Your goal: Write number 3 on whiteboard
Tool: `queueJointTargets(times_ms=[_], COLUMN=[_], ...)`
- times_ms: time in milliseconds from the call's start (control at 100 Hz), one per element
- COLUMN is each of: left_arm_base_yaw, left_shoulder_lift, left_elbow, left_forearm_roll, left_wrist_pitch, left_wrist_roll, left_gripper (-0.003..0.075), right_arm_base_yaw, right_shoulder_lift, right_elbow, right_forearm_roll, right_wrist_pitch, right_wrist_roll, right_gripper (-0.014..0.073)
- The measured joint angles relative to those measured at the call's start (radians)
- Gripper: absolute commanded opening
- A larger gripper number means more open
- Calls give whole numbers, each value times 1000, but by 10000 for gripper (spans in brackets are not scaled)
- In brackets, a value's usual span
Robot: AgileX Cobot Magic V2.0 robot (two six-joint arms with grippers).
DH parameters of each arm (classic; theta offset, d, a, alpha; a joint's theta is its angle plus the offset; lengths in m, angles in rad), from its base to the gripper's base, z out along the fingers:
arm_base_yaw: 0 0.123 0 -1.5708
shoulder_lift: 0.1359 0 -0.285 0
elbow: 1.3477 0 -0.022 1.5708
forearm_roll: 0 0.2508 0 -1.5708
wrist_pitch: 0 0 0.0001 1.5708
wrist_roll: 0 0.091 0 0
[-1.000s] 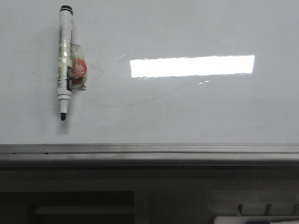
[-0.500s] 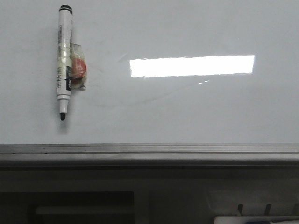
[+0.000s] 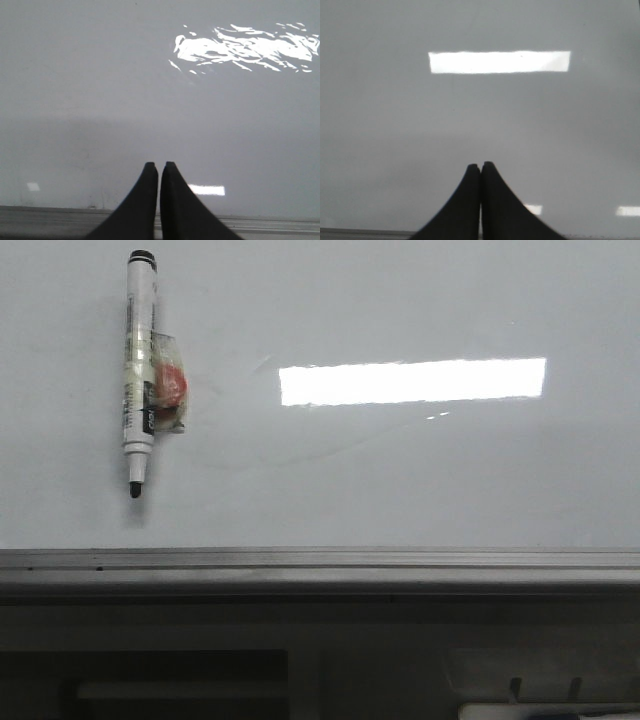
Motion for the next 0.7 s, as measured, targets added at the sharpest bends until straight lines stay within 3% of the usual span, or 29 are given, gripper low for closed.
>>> queueJointTargets(times_ms=[260, 570, 640, 700], left_arm_base_yaw=[0, 0, 0, 0], left_shoulder_lift=[134, 218, 229, 246], left_elbow=[-185, -230, -230, -230], left_forearm_roll=[40, 43, 51, 53], left_wrist_pitch=[100, 32, 32, 38], left_wrist_roll=[0, 0, 0, 0], left_gripper=[-21, -18, 31, 137], right_arm_base_yaw=[0, 0, 0, 0], right_shoulder_lift=[51, 313, 362, 392], right_elbow=[0, -109, -156, -185], right_forearm_roll=[50, 79, 87, 108], right_wrist_pitch=[21, 77, 114, 126], right_wrist_roll=[0, 0, 0, 0], right_gripper=[-49, -49, -49, -49])
